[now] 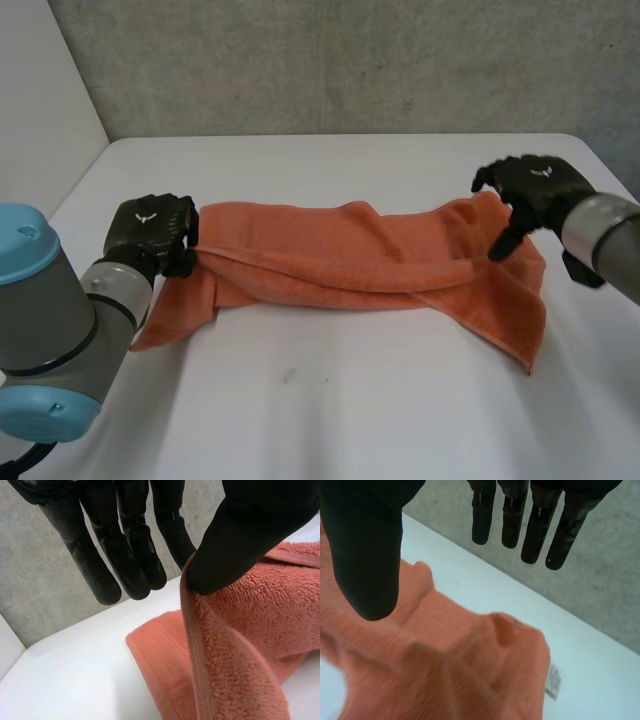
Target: Fold the laundry
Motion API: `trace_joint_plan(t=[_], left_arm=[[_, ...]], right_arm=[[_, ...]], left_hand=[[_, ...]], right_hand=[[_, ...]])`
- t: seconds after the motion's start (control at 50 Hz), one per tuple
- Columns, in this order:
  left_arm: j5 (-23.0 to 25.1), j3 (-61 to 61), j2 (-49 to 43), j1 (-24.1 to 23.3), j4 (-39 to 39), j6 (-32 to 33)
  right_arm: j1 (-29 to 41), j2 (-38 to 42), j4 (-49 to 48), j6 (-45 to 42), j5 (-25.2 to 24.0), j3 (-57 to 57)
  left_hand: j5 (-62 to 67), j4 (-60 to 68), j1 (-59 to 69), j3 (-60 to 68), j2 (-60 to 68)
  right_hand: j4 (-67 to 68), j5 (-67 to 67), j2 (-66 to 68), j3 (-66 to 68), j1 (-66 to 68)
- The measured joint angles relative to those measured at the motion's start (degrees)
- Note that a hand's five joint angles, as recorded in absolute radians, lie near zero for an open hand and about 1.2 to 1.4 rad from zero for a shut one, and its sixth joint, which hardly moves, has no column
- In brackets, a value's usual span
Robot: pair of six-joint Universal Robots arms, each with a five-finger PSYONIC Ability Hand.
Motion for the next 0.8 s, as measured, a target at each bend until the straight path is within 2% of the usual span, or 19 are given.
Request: trace_joint_plan(t=[0.18, 0.2, 0.34, 0.52, 0.66, 0.8], left_arm=[[-0.02, 1.52, -3.21, 0.48, 0.14, 0.03], [-0.02, 1.84, -3.71, 0.64, 0.14, 0.03], [-0.02, 2.19, -4.25, 0.87, 0.15, -0.01], [-0.06, 1.87, -4.15, 0.87, 0.15, -0.06], [-0.11, 1.44, -4.12, 0.86, 0.15, -0.07], [-0.11, 1.31, -4.12, 0.86, 0.15, -0.06]], right_arm=[[-2.80, -9.45, -3.60, -0.30, -0.42, 17.40], [-3.38, -11.57, -4.95, -0.55, -0.51, 22.21], [-4.31, -13.97, -9.79, -1.00, -0.58, 32.45], [-5.27, -12.67, -17.29, -1.25, -0.60, 37.13], [-5.64, -7.25, -23.60, -2.65, -0.13, 37.37], [-5.73, -3.73, -25.57, -5.46, 0.44, 36.76]], left_hand=[[0.00, 0.00, 0.00, 0.00, 0.00], [0.00, 0.00, 0.00, 0.00, 0.00], [0.00, 0.00, 0.00, 0.00, 0.00], [0.00, 0.00, 0.00, 0.00, 0.00], [0.00, 0.00, 0.00, 0.00, 0.00], [0.00, 0.00, 0.00, 0.00, 0.01]], right_hand=[[3.55, 3.22, 1.98, 2.74, 1.71], [6.36, 5.15, 5.36, 5.69, 3.94], [6.58, 5.49, 5.55, 6.13, 4.08], [6.78, 5.85, 5.71, 6.44, 4.22], [10.75, 9.48, 10.08, 10.51, 7.87], [11.28, 9.96, 10.46, 10.84, 8.09]])
